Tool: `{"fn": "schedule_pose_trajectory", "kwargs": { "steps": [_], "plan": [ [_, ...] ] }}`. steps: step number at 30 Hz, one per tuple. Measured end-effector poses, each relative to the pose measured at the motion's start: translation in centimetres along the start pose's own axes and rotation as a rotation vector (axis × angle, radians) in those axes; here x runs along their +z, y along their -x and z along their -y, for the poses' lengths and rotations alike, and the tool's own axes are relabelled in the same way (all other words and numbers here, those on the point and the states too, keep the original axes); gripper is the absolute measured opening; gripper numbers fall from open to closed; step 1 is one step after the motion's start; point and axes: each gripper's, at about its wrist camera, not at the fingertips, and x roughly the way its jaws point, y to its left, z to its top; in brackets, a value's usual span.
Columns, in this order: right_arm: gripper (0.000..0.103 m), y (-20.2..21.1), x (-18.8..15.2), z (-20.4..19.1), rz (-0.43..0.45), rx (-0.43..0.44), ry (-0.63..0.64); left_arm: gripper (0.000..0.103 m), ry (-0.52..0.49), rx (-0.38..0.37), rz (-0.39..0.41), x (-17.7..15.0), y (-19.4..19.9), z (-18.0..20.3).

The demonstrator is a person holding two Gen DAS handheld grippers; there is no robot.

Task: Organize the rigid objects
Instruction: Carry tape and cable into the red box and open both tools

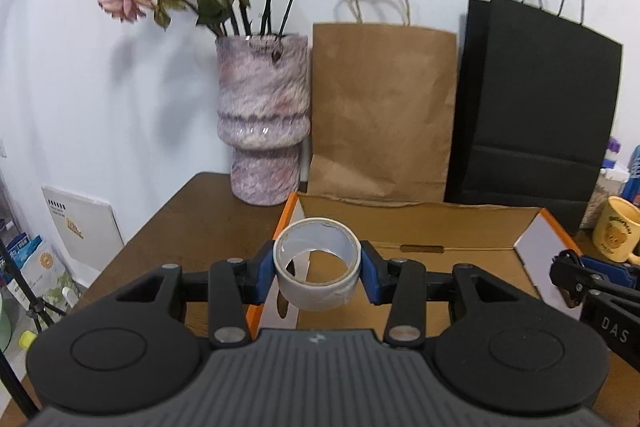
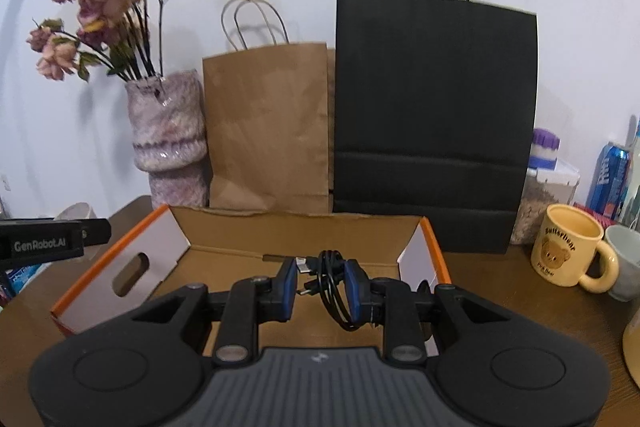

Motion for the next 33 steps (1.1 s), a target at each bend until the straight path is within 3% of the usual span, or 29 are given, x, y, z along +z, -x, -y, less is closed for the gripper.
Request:
{"fn": "schedule_pose_trajectory", "kwargs": {
  "steps": [14,18,20,22,25,27,29,33],
  "plan": [
    [0.025,-2.2,-1.3,1.2,-0.043,-0.009,-0.027,0.044,-0.022,0.012,-0.068,-2.1,-3.3,0.3],
    [0.025,-2.3,-1.4,1.0,-0.051,-0.002,-0.014,0.044,-0.038,-0.004,-0.056,-2.2,-2.9,0.5],
    [0.025,-2.0,-1.3,1.0,-0.044,-0.004,-0.009,0.050,-0.044,0.000,-0.045,-2.2,-2.7,0.7],
    [0.032,-1.9,-1.3,0.9,-0.041,-0.012,-0.002,0.059,-0.049,0.005,-0.037,-2.1,-2.5,0.8],
    [0.053,-1.7,-1.3,0.9,-0.036,-0.024,-0.001,0.077,-0.049,0.020,-0.029,-1.9,-2.4,0.7],
    [0.079,-1.6,-1.2,0.9,-0.032,-0.039,0.001,0.086,-0.049,0.029,-0.017,-1.8,-2.1,0.6],
    [0.094,-1.3,-1.1,1.0,-0.020,-0.054,0.004,0.103,-0.046,0.033,-0.002,-1.5,-1.8,0.5],
    [0.103,-0.8,-0.9,0.9,-0.005,-0.067,0.011,0.103,-0.050,0.027,0.013,-1.2,-1.3,0.5]
  ]
}}
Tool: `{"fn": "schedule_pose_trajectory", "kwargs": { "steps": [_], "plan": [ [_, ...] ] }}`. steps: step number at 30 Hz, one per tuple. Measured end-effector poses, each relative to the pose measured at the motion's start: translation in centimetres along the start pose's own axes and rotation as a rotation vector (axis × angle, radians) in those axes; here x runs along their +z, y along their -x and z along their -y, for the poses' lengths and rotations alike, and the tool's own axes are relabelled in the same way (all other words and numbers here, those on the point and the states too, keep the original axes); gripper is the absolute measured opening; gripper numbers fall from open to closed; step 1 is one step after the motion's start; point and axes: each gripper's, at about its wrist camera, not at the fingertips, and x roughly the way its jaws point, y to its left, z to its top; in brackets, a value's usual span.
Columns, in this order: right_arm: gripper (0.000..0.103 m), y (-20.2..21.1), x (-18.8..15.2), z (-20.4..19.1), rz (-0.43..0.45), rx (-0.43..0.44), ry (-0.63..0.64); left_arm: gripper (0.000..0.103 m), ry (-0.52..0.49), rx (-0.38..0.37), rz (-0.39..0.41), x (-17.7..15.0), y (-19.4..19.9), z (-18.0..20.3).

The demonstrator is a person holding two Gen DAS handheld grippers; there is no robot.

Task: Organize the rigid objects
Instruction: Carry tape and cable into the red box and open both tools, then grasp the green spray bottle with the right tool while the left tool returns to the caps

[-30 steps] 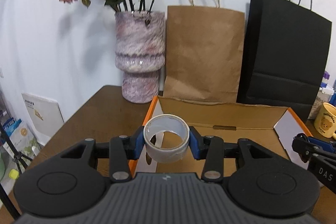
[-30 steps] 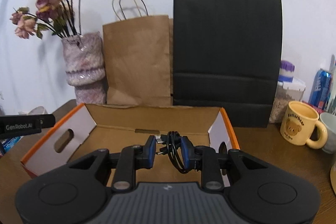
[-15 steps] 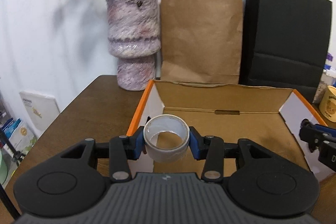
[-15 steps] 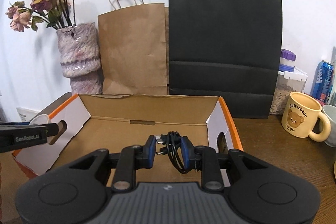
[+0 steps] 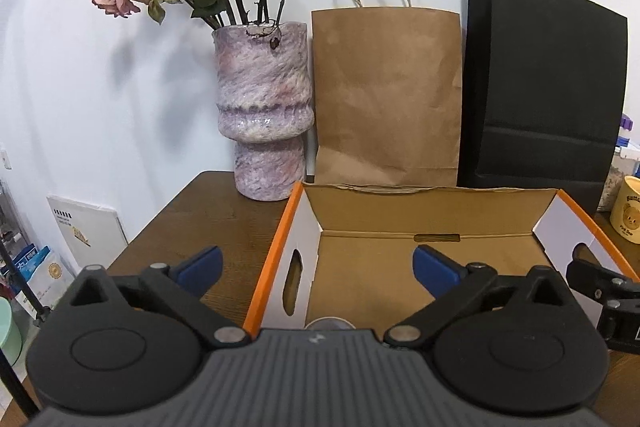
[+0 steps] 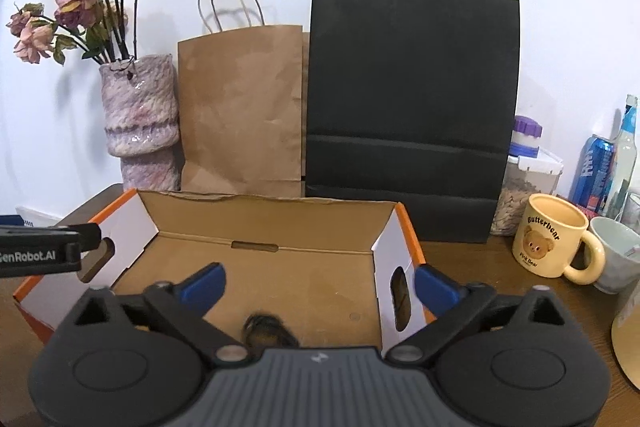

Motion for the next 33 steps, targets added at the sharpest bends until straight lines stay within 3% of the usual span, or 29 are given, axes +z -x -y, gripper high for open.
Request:
{"fn": "schedule_pose_trajectory", "kwargs": {
  "steps": [10,21,33],
  "plan": [
    [0.103,1.7,0.2,-0.2,0.021,-0.007,0.015,0.103,0.003,-0.007,0.021,0.0,1.2,-0.3],
    [0.103,6.4,0.3,0.5,0.097,-0.001,0.029,0.103,0.014,-0.022,0.081,-0.1,5.0,-1.3],
    [0.103,11.7,-1.6,1.2,0.139,0.010,0.075,0.103,0.010,-0.012,0.089,-2.7,8.7,-2.4]
  ]
}}
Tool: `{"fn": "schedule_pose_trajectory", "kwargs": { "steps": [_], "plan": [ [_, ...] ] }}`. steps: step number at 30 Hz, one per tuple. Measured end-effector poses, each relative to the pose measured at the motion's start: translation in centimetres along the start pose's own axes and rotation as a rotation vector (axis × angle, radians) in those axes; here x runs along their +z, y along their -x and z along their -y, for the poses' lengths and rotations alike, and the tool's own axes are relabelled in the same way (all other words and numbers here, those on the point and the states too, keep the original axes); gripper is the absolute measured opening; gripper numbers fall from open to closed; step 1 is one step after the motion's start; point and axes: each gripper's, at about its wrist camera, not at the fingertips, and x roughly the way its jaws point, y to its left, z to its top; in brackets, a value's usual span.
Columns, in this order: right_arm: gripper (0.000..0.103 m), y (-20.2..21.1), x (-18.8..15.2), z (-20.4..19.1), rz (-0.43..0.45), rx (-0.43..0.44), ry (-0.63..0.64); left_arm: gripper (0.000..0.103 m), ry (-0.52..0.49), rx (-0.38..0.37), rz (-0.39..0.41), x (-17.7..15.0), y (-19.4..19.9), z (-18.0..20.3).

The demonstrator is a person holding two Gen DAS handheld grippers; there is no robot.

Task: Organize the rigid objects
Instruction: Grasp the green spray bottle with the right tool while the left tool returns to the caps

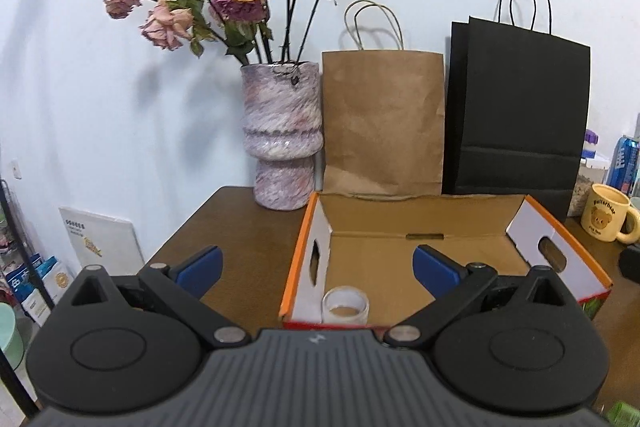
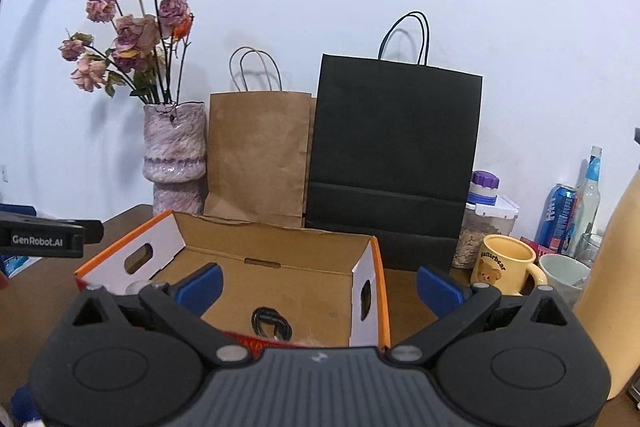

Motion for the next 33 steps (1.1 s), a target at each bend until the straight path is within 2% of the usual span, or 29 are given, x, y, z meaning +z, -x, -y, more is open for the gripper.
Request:
{"fn": "schedule_pose_trajectory", "kwargs": {
  "steps": [10,19,27,33],
  "plan": [
    [0.103,3.9,-2.0,0.3,-0.005,0.026,0.007,0.103,-0.002,-0.007,0.016,-1.9,4.6,-0.7],
    [0.103,8.2,-5.1,1.6,-0.047,0.020,0.026,0.103,-0.015,-0.006,-0.028,-4.7,7.7,-2.0],
    [0.103,11.0,-9.0,4.0,-0.146,-0.015,0.050,0.103,0.001,-0.006,-0.066,-7.2,10.1,-3.7],
    [0.103,11.1,-12.1,4.9,-0.238,-0.038,0.080,0.103,-0.003,0.011,-0.082,-8.6,11.7,-4.4]
  ]
}}
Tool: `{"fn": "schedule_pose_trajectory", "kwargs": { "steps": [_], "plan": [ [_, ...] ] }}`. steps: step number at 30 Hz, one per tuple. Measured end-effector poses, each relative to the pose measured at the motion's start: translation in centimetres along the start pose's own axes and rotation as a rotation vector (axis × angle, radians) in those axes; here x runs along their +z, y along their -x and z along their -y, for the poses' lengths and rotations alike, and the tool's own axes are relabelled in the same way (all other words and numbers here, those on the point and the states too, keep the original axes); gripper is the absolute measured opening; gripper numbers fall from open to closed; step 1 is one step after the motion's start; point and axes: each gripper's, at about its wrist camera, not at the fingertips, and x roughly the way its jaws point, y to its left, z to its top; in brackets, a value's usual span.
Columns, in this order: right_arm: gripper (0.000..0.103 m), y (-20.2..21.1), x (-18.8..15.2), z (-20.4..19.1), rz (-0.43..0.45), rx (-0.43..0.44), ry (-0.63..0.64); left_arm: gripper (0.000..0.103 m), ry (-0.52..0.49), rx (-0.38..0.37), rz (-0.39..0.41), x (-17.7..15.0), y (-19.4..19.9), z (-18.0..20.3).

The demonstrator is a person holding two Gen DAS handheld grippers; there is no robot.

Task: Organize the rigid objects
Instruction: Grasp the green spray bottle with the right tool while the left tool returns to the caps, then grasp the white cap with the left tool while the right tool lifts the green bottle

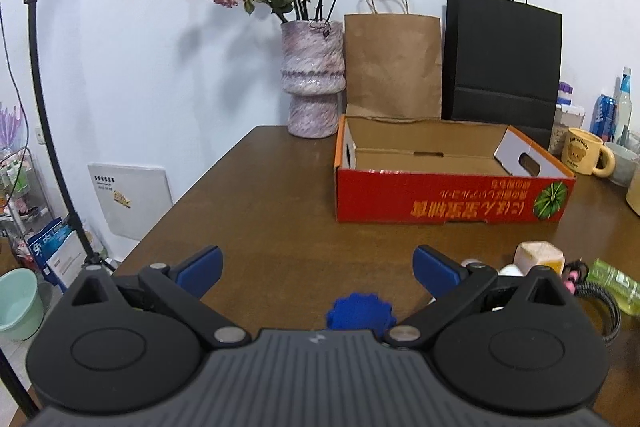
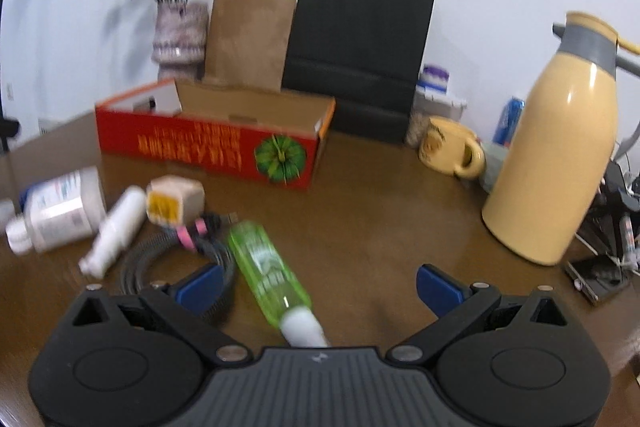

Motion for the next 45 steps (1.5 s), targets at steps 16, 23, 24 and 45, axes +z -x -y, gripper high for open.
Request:
{"fn": "schedule_pose_trajectory", "kwargs": {
  "steps": [16,23,24,45],
  "plan": [
    [0.057,-6.0,0.3,0.4,-0.093,0.171,-0.040,0.103,0.025,0.042,-0.045,-2.7,1.5,-1.7],
    [0.030,-5.0,-0.2,-0.7,-0.051,0.170,-0.014,0.103,0.023,0.055,-0.070,-3.3,1.3,-2.5],
    [0.030,-4.7,-0.2,-0.7,-0.040,0.167,-0.016,0.103,0.021,0.052,-0.077,-3.5,1.2,-2.5],
    [0.030,-1.7,-0.7,-1.4,0.078,0.117,-0.038,0.103,-0.031,0.037,-0.219,-5.9,-3.0,-1.1]
  ]
}}
